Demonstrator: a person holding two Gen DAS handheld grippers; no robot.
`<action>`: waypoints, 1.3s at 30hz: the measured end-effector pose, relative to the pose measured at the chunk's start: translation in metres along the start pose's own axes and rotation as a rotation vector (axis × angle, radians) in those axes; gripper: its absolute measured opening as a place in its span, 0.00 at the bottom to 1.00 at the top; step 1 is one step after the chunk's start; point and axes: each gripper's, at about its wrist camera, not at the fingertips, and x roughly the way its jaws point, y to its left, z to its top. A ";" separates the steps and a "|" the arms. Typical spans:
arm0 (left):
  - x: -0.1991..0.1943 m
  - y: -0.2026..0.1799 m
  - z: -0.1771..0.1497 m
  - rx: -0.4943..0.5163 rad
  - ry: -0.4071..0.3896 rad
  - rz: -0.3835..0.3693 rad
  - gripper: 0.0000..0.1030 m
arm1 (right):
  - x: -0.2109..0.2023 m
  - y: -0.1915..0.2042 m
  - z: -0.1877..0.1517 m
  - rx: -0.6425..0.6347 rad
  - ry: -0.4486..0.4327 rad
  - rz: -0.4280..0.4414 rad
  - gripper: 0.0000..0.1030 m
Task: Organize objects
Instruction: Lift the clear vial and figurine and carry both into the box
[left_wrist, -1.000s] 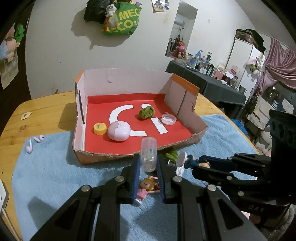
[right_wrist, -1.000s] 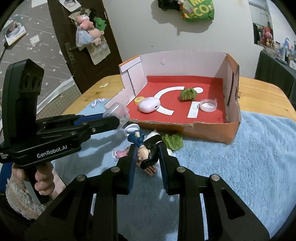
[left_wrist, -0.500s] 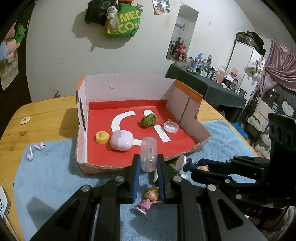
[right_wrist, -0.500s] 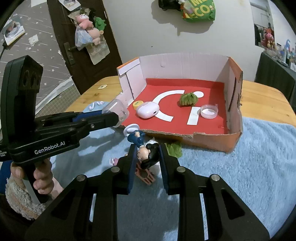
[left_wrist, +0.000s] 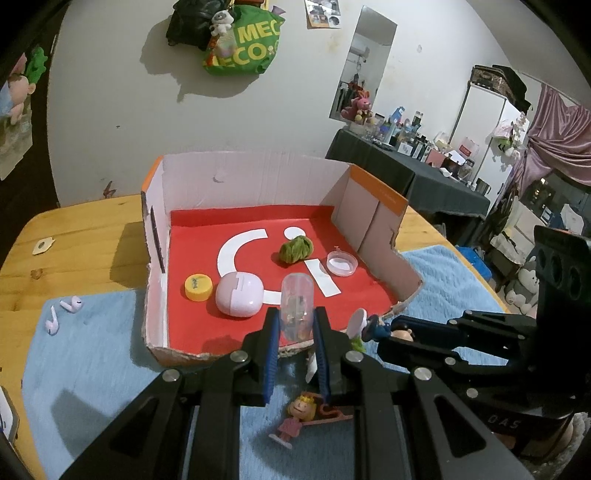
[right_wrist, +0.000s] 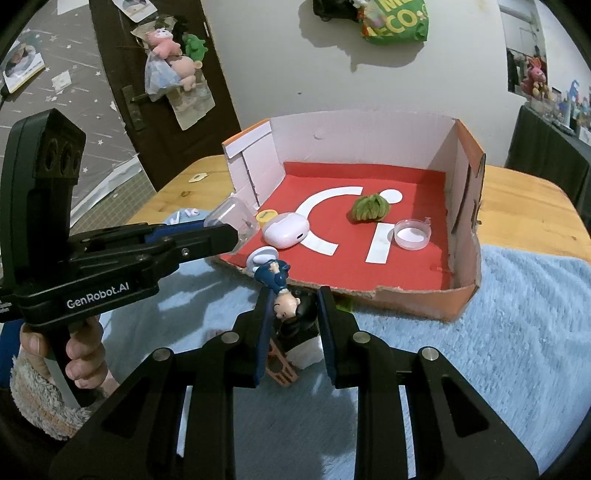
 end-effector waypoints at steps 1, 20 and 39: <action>0.000 0.000 0.000 0.000 0.000 0.000 0.18 | 0.001 -0.001 0.001 0.000 -0.001 -0.001 0.22; 0.031 0.003 0.004 -0.007 0.069 -0.028 0.18 | 0.019 -0.022 0.015 0.007 0.030 -0.053 0.22; 0.071 0.015 0.006 -0.037 0.188 -0.021 0.18 | 0.050 -0.039 0.032 -0.009 0.088 -0.081 0.22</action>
